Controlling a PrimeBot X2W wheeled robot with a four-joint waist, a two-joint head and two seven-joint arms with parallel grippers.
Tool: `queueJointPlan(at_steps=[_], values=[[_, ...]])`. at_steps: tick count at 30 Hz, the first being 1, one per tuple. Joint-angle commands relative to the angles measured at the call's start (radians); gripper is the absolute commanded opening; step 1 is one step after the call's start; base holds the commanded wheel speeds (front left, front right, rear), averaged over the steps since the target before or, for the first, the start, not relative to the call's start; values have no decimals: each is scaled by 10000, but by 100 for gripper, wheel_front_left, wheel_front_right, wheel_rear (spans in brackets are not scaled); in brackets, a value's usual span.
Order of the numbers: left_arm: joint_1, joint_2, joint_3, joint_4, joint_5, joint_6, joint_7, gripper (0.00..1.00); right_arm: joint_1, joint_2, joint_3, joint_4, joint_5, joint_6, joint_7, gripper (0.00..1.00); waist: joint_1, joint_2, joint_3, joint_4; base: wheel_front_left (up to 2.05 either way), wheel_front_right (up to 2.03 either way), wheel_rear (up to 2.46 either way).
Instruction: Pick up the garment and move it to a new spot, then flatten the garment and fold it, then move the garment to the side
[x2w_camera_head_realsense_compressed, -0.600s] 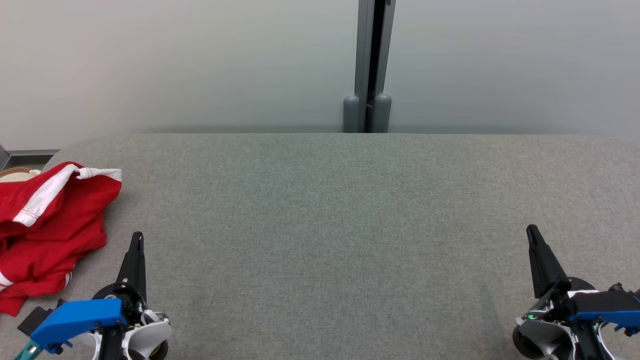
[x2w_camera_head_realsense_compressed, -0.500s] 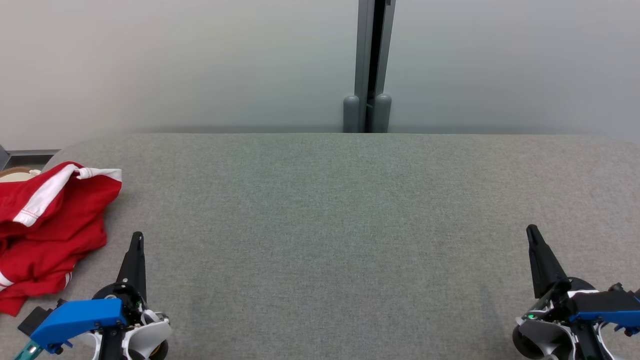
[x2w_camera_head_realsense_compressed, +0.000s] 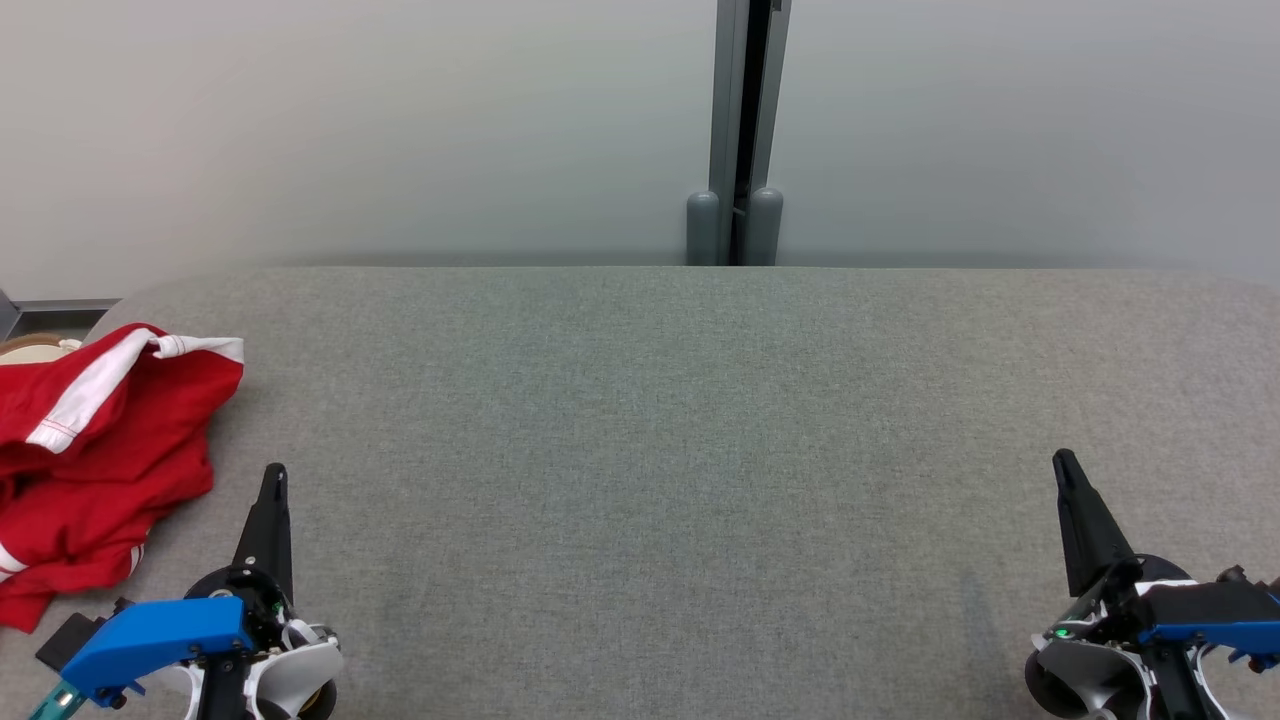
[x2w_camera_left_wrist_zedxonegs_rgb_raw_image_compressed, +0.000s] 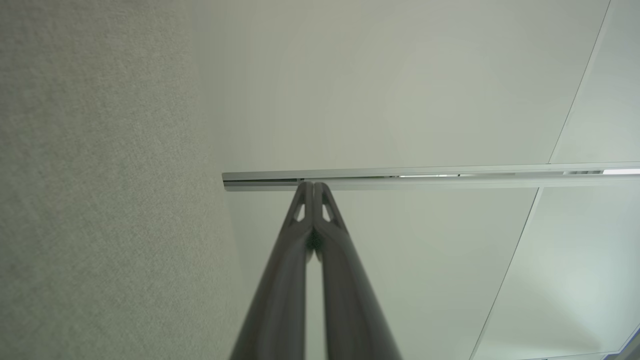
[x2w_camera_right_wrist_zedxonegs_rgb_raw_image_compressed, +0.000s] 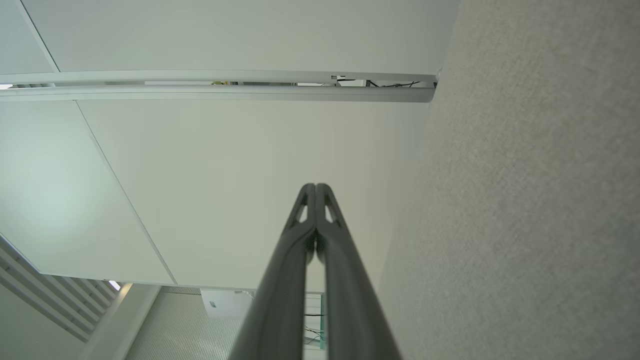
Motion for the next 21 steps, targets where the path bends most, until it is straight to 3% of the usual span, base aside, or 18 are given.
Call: queueJointPlan(at_steps=[1,13,14,21], values=[[-97,-13,7,-44,-25,-32,33,0,110,-56,-20,-30,27,4,42,0,0,0,0,0,0,0,0],[-97,-13,7,-44,-26,-32,33,0,110,-56,-20,-30,27,4,42,0,0,0,0,0,0,0,0],[0,0,0,0,0,0,0,100,0,0,0,0,0,0,0,100,0,0,0,0,0,0,0],[213,15,-107,283,233,3,-214,100,60,-40,179,180,-228,-3,-179,100,0,0,7,-3,0,0,0]])
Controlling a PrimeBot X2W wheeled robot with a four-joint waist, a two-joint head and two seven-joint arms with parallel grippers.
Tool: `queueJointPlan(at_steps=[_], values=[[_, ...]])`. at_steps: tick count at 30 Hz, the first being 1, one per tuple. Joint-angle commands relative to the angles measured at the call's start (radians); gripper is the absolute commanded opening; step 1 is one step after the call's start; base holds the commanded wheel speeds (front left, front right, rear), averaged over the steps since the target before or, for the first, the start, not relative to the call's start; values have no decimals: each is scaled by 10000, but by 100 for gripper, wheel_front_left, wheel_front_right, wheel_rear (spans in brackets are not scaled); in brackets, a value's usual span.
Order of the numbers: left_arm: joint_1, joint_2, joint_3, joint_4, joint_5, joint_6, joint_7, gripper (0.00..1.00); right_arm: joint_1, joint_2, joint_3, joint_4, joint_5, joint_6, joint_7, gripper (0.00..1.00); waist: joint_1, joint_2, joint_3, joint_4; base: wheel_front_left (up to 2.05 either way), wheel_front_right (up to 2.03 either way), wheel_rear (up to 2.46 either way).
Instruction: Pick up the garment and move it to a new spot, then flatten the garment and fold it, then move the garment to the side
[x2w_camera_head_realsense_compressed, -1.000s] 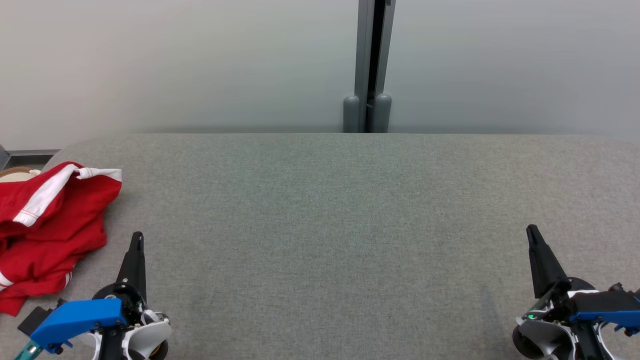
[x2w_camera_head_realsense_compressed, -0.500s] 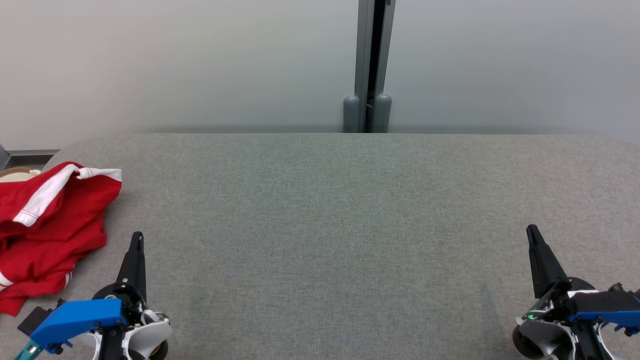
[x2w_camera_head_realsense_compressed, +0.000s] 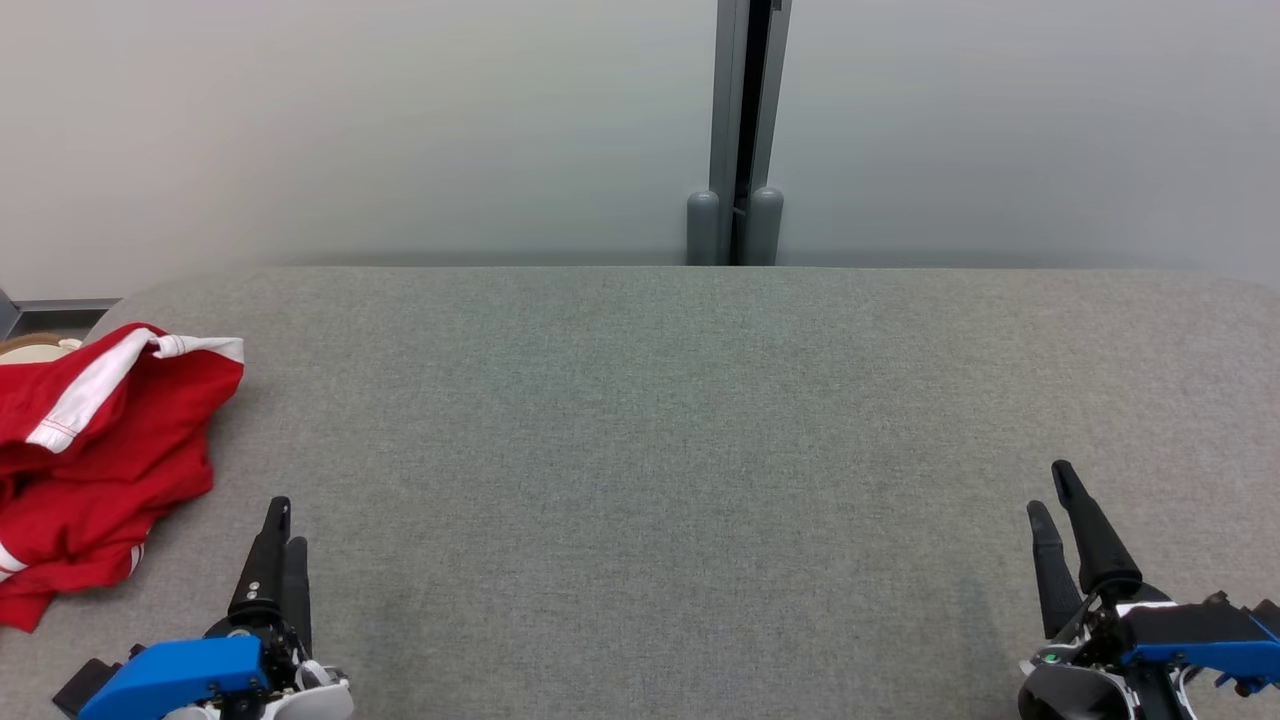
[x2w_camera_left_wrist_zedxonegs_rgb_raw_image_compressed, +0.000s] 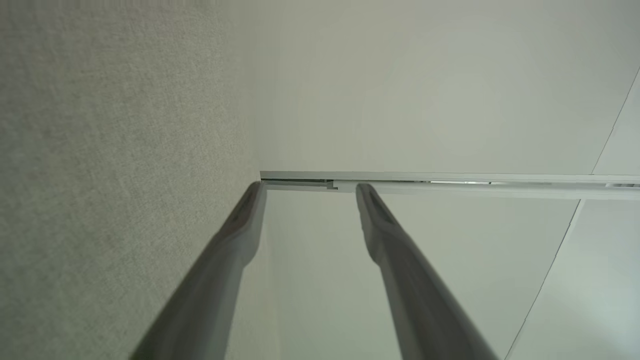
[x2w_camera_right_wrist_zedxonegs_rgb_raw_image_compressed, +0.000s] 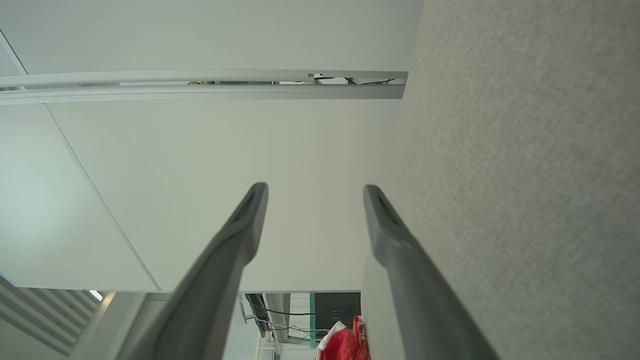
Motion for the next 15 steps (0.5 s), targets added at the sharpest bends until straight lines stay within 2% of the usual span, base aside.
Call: queueJointPlan(at_steps=[1,7,15], values=[[-267,96,-109,-145,238,-3,-139,100,-161,-136,119,-203,-192,12,-139,100,0,0,4,-2,0,0,0],[-303,174,-198,-83,983,-5,-394,100,-227,-303,383,-152,-717,13,-416,100,0,0,11,-5,0,0,0],[-285,150,-219,-62,2576,-7,-762,100,-297,-357,496,-132,-2057,14,-784,100,0,0,25,-13,0,0,0]])
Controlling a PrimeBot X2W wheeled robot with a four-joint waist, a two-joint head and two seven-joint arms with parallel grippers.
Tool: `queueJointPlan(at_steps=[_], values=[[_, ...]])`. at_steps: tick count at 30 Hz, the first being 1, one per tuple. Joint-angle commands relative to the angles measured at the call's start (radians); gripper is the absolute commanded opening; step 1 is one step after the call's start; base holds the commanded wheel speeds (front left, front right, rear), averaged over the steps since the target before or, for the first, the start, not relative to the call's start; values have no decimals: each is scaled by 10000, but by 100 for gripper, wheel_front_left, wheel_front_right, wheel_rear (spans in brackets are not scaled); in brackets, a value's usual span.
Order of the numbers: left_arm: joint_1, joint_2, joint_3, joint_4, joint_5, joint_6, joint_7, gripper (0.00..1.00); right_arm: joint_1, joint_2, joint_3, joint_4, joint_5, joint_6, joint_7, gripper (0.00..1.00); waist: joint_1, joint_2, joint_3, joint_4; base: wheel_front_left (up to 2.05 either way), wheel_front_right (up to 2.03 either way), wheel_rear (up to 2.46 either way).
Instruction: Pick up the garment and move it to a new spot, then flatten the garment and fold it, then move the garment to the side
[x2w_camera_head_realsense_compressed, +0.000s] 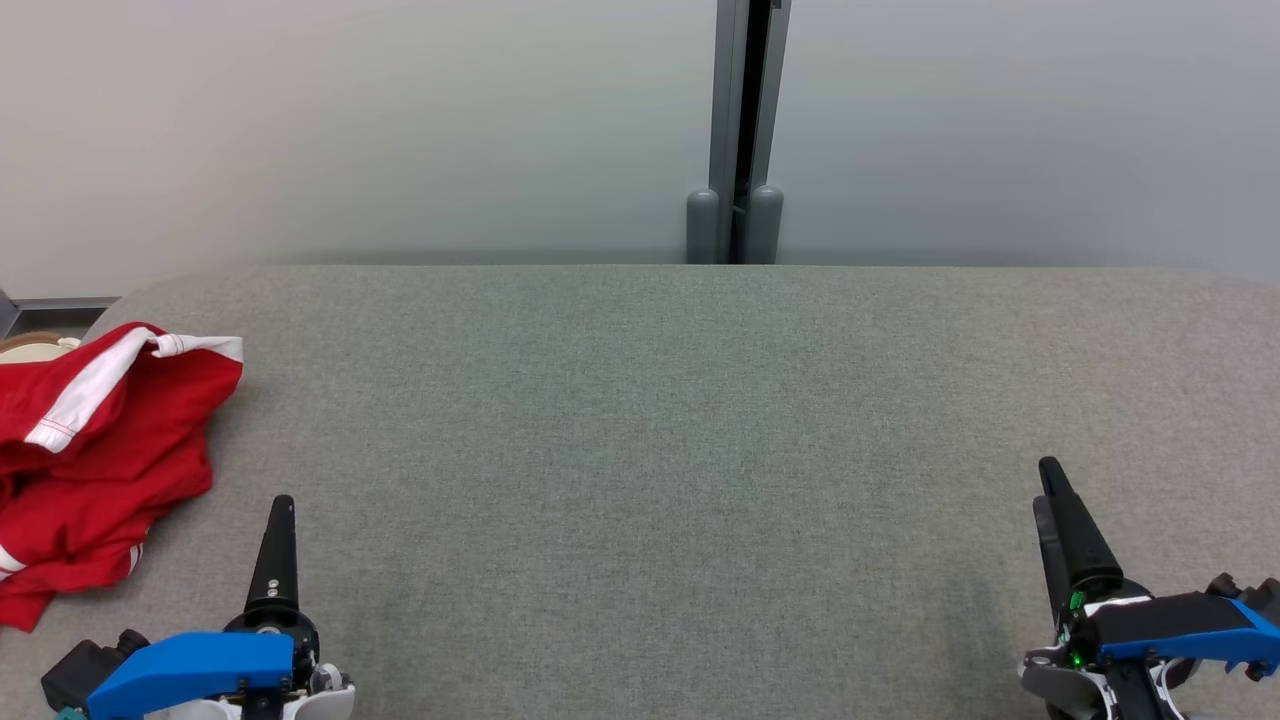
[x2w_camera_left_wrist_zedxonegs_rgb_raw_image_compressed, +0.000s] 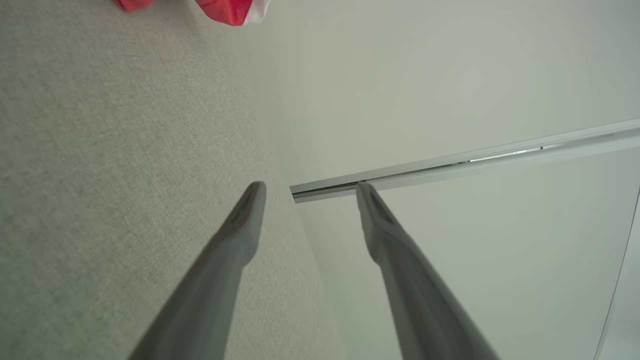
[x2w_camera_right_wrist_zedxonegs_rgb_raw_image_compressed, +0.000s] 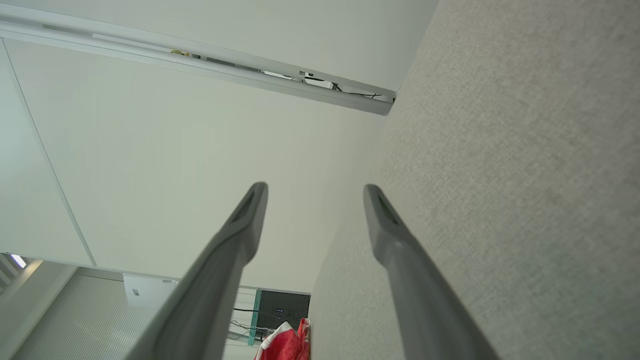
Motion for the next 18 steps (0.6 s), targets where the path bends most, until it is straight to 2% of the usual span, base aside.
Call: queueJointPlan(at_steps=[1,18], values=[[-252,70,-7,-114,315,-7,-85,100,-257,-119,45,-128,-286,15,-94,100,0,0,1,0,0,0,0],[-184,123,-254,71,3470,-12,-762,100,-272,-140,305,67,-3554,17,-770,100,0,0,1,29,0,0,0]])
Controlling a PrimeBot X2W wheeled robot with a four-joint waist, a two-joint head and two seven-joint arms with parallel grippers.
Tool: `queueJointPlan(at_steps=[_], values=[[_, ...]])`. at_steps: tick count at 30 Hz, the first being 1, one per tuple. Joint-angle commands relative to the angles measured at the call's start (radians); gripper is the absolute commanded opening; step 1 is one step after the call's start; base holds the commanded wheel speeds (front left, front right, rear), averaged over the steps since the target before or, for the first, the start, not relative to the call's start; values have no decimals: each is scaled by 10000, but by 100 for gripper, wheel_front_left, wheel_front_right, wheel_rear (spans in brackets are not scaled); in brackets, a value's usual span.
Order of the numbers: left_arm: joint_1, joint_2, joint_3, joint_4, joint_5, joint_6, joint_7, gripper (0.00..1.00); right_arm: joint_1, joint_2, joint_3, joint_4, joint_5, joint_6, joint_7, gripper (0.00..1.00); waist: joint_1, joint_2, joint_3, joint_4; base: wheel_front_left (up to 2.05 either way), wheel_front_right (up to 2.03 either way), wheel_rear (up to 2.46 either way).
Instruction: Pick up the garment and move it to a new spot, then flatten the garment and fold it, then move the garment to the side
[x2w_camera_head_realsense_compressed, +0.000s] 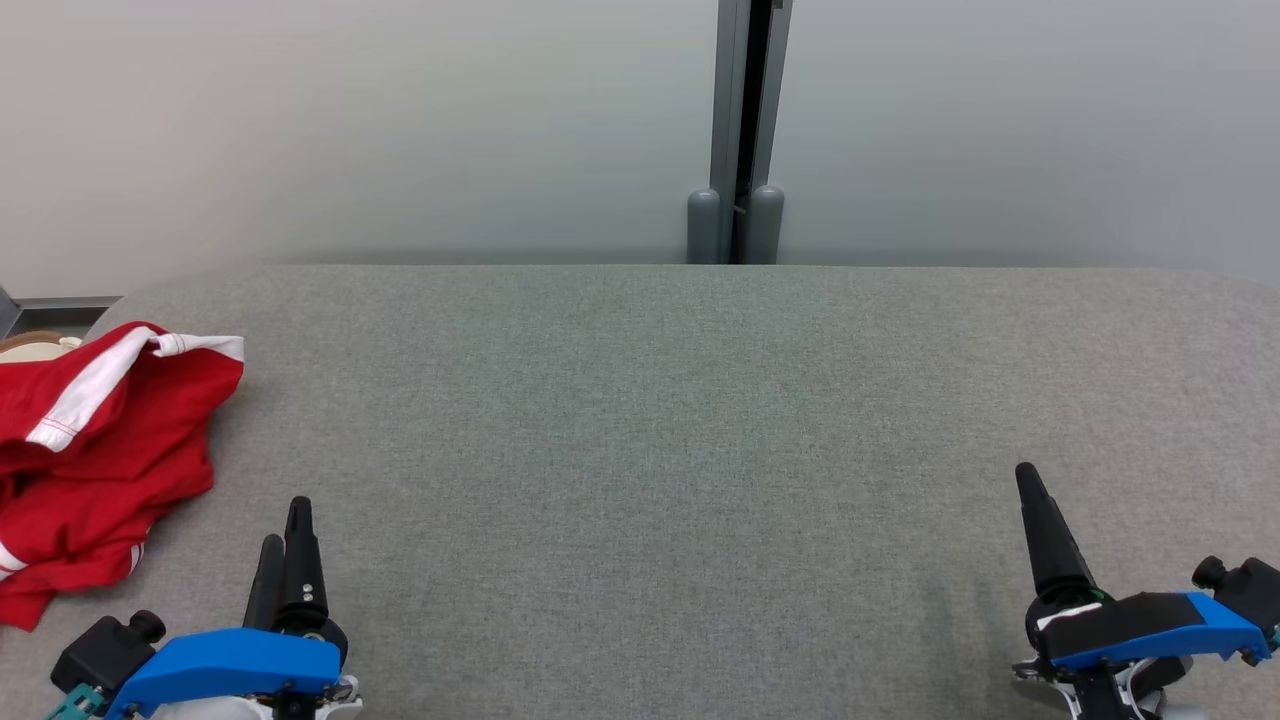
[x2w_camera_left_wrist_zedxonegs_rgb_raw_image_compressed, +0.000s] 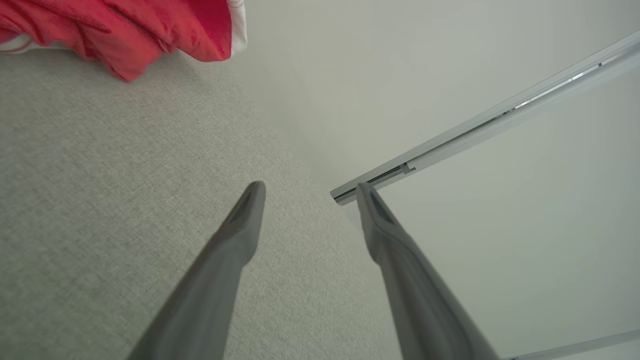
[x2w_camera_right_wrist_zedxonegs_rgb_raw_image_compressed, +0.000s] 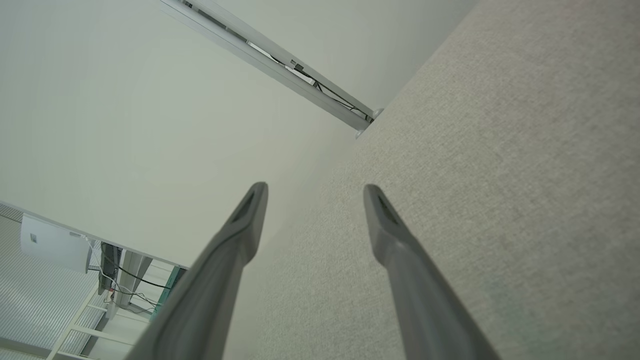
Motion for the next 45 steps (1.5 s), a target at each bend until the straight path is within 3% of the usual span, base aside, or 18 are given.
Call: queueJointPlan(at_steps=[1,25,45], values=[[-183,95,-31,-84,317,-13,-106,100,-241,-82,53,-97,-338,17,-92,100,0,0,0,2,0,0,0],[-57,151,-485,322,3763,-19,-876,100,-266,0,135,609,-4151,21,-856,100,0,0,1,34,0,0,0],[41,87,-707,772,5991,-24,-1394,100,-267,134,-2,1289,-6744,24,-1386,100,0,0,-12,32,0,0,0]])
